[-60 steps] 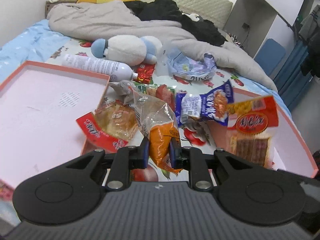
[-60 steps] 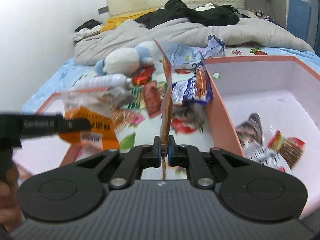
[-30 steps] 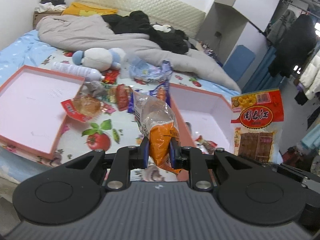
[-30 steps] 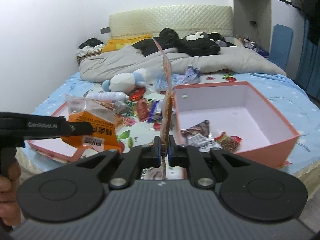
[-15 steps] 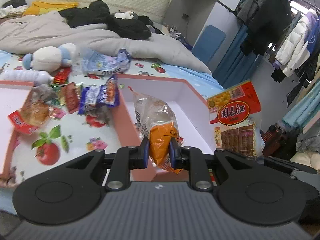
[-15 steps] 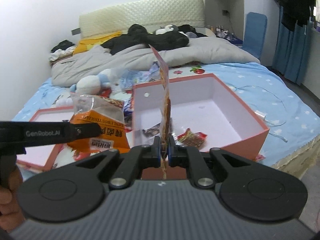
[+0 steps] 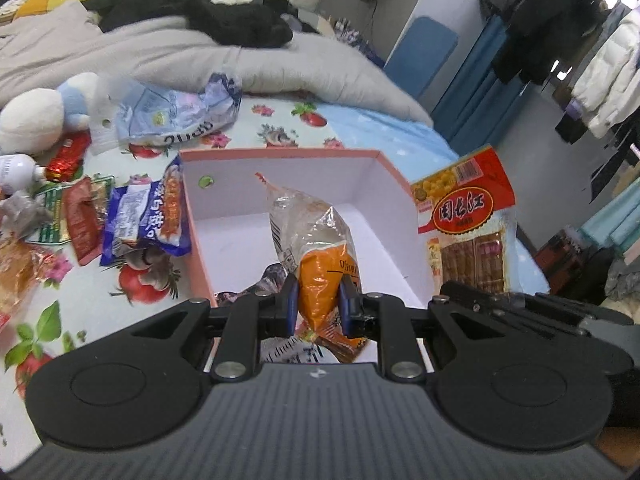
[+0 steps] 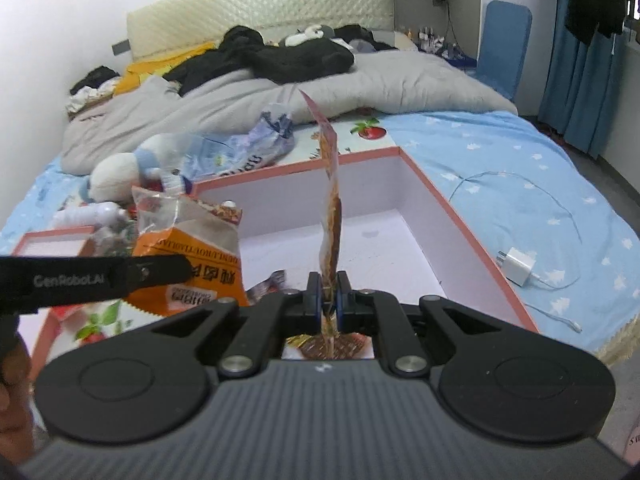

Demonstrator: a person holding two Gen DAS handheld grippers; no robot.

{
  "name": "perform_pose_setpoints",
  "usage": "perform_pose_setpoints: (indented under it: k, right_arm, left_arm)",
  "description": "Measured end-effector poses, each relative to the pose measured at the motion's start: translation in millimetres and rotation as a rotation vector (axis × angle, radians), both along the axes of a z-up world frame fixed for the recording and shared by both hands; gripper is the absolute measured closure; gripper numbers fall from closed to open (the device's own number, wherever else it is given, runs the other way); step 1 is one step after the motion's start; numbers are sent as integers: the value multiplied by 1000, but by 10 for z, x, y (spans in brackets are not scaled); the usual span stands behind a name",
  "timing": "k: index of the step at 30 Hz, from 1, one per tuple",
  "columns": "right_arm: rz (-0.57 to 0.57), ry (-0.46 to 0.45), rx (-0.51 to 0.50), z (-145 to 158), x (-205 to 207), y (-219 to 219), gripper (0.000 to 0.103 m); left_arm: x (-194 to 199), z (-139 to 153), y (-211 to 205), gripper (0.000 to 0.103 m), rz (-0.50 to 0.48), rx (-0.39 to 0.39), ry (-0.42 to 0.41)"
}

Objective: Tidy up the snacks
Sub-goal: 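Carry both held snack packets over the box, then open both tools to release the packets into the box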

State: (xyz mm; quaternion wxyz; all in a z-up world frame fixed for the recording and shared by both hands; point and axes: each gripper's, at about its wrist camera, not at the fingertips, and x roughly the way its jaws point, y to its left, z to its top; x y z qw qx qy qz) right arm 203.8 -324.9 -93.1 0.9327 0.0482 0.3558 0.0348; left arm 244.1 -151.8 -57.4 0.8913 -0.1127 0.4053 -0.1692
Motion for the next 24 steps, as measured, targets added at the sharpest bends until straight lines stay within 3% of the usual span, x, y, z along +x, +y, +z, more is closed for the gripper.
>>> perform_pose_setpoints:
  k: [8, 13, 18, 24]
  right_arm:
    - [-42, 90, 31, -360, 424, -223, 93]
    - [-33, 115, 36, -481, 532, -274, 92]
    - [-49, 142, 69, -491, 532, -329, 86]
    - [-56, 91, 73, -289, 255, -294, 76]
  left_arm:
    - [521, -338, -166, 79, -7, 21, 74]
    - [618, -441, -279, 79, -33, 39, 88]
    - [548, -338, -321, 70, -54, 63, 70]
    - [260, -72, -206, 65, -41, 70, 13]
